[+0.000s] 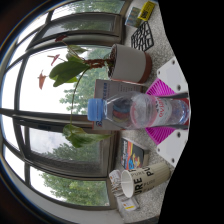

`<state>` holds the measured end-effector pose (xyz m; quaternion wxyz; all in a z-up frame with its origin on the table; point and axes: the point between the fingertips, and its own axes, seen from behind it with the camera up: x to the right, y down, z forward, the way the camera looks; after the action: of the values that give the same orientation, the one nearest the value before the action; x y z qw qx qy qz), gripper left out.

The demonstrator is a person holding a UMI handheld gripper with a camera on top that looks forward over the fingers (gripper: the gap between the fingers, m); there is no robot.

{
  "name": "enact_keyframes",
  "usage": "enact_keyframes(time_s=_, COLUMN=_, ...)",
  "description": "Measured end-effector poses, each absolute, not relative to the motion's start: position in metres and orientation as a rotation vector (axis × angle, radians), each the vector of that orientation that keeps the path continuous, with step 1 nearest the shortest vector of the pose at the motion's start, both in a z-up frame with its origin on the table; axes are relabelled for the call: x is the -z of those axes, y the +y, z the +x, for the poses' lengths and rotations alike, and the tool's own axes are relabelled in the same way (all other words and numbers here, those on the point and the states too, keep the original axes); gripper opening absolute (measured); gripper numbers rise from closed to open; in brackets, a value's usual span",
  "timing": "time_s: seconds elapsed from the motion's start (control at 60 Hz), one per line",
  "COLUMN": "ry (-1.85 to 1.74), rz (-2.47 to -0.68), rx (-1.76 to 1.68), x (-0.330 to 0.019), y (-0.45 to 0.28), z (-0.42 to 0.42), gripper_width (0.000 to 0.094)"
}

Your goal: Pour water

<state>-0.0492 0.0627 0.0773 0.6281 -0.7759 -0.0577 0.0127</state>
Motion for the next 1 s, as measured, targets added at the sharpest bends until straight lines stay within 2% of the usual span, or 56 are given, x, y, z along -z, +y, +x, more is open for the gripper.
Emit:
enact_keyframes(time_s=0.15, ry=-0.085, rz=-1.838, rx=-0.052, x=-0.074, y=0.064, z=-0.044, gripper_width=0.0546)
enact_keyframes(time_s=0.183, ry=-0.071, rz=-1.872, rx=-0.049, x=-0.07, y=0.062, z=-0.042, gripper_width=0.0674)
enact_keyframes(time_s=0.217, ry=-0.064, rz=-1.899, rx=-0.045, x=-0.068, y=0.059, z=-0.041, gripper_width=0.0855)
enact_keyframes(time_s=0.267, ry=-0.051, rz=-1.919, rx=-0.034, x=-0.07, y=0.053, z=-0.039, gripper_width=0.0821)
enact_keyframes(time_s=0.333, ry=-0.024, rz=-1.931, rx=0.001, x=-0.079, y=0.041, z=-0.033, gripper_width=0.0866)
enact_keyframes(time_s=0.7, ry=0.063, rz=-2.023, rx=0.117, x=-0.137, y=-0.102, z=-0.037, gripper_width=0.0856)
enact_keyframes(time_s=1.0, ry=0.061, rz=-2.035, rx=0.108, x=-0.154, y=-0.175, z=-0.067, gripper_width=0.0858)
